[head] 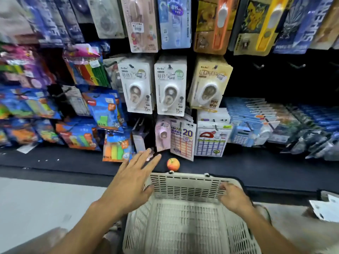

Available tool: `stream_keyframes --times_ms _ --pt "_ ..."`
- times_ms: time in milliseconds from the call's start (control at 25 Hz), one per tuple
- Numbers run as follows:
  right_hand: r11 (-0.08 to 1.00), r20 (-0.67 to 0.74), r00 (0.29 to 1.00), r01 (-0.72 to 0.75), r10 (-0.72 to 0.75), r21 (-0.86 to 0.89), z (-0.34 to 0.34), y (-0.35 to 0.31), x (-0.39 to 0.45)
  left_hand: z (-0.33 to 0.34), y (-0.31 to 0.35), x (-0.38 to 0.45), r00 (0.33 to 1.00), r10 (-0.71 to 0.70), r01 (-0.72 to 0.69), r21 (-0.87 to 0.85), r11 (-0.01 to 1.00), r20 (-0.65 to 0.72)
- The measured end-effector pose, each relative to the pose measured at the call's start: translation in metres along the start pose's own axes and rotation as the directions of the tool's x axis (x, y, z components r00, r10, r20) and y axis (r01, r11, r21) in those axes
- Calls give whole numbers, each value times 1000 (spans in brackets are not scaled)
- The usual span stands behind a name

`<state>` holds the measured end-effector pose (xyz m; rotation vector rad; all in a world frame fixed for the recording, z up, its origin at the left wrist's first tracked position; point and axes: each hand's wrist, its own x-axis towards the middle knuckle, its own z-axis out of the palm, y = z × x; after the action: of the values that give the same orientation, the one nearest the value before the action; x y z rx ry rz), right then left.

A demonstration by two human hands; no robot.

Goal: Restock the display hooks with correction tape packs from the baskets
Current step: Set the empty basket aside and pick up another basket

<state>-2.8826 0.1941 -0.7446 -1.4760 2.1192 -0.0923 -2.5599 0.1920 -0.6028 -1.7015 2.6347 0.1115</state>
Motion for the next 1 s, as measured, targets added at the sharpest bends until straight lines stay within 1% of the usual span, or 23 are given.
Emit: stream_keyframes --times_ms 80,120,160,200,240,280,360,400,440,480,520,560,600,640,680,720,760,800,840,880,920,960,1000 --pt "981 -122 976 -185 177 -56 36 24 -37 8 3 -28 986 17 -25 45 999 164" --pt "953 -187 939 -300 289 -34 47 38 -50 9 5 -39 970 64 -83 74 994 233" --pt "918 -234 888 -393 395 58 53 49 -59 8 8 -49 949 125 -156 86 984 288" --pt "879 -254 843 -435 474 197 58 57 -63 8 12 -55 934 175 -205 68 976 313" --pt "848 -264 822 -415 505 331 60 62 -62 8 15 -58 933 193 -213 35 976 303" --pt "826 -263 824 -364 501 431 60 61 -59 8 16 -57 943 185 -196 14 980 276" --pt "802 -259 833 -312 489 510 57 51 -53 11 18 -47 955 177 -190 33 981 238" --pt "810 -254 837 -320 485 491 61 45 -52 13 18 -45 952 198 -208 16 978 235" --pt "839 -242 860 -314 450 444 66 35 -54 13 18 -46 945 208 -209 -23 978 253" --pt "866 -220 896 -268 385 423 72 20 -58 15 15 -49 942 209 -205 -45 978 262" --pt "875 -140 948 -198 285 442 80 0 -62 18 10 -53 939 205 -200 -43 979 275" --pt "831 23 989 -138 149 538 88 -26 -69 21 4 -57 935 187 -188 -25 982 302" --pt "692 228 973 -139 -37 709 95 -56 -77 24 -4 -62 929 153 -161 -4 987 336" --pt "507 414 888 -268 -200 819 101 -88 -82 27 -11 -65 923 114 -128 11 992 367" --pt "363 537 792 -428 -292 828 111 -116 -85 29 -17 -68 919 84 -96 11 995 384" --pt "368 614 718 -502 -328 783 122 -137 -85 30 -21 -72 920 66 -72 1 997 387" --pt "492 653 680 -466 -333 736 130 -153 -87 30 -23 -74 920 57 -57 -12 998 387" --pt "665 667 682 -351 -300 659 137 -161 -87 30 -26 -76 919 56 -52 -21 998 391" --pt "814 672 704 -237 -232 530 140 -162 -87 30 -28 -77 915 57 -52 -23 998 399" --pt "906 650 737 -127 -186 403 138 -155 -86 29 -29 -77 910 58 -53 -22 998 410" --pt "948 629 756 -37 -181 317 132 -144 -82 29 -28 -75 906 59 -54 -24 998 419" --pt "955 623 763 -26 -172 296 121 -129 -78 27 -25 -72 905 62 -54 -31 998 421" --pt "944 619 771 -73 -151 322 105 -115 -76 26 -18 -67 908 66 -50 -48 998 415"
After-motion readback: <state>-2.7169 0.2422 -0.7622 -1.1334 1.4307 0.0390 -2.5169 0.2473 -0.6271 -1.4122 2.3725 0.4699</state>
